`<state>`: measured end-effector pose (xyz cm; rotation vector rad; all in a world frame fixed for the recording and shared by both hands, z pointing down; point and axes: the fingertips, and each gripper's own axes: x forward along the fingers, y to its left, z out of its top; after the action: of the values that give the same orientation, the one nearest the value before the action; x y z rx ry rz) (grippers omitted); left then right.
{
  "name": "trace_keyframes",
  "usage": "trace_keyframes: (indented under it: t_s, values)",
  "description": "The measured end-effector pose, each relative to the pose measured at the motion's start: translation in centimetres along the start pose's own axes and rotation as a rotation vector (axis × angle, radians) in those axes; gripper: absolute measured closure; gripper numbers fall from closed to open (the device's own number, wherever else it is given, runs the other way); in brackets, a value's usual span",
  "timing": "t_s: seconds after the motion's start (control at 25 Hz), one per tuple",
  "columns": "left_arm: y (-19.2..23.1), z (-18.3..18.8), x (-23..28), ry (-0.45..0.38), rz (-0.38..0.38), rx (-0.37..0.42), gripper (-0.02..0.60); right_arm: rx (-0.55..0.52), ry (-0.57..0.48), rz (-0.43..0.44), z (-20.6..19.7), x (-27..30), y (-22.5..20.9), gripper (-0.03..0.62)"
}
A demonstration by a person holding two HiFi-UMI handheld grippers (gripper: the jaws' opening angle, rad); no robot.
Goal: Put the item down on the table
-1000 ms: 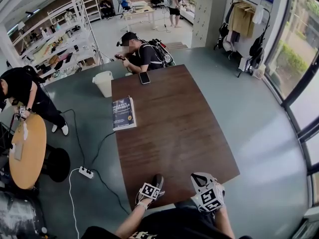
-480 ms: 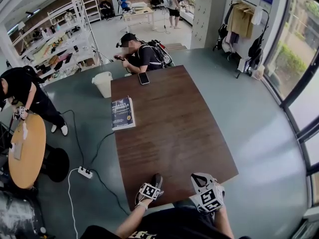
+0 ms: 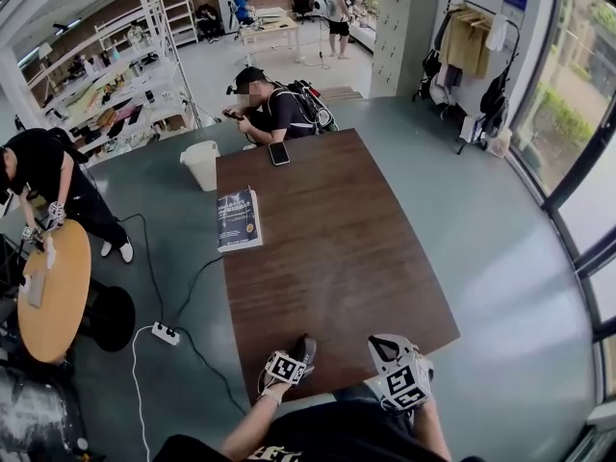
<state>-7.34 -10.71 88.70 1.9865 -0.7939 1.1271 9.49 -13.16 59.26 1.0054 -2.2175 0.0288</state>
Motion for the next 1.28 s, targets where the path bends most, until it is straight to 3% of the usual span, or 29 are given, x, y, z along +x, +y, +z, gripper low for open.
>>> trace_keyframes:
  t_s: [0.16, 0.72, 1.08, 1.28]
  values:
    - [-0.3, 1.1, -1.6, -0.059, 0.014, 0.004, 0.198, -0.007, -0.041, 0.008, 0.2, 0.1, 0.3, 0.606]
    - [-1.4, 6.0, -7.7, -0.287, 0.015, -0.038, 0.200, -0.043, -0.032, 0.023, 0.5, -0.7, 1.0, 0.606]
    - [-1.8, 9.1, -12.0, -0.433, 0.017, -0.063, 0.370, -0.042, -0.035, 0.041, 0.5, -0.5, 1.5, 0.606]
    - [-1.3, 9.7, -14.0, -0.501, 0.039, -0.053, 0.501, -0.060, -0.036, 0.039, 0.6, -0.2, 1.8, 0.606]
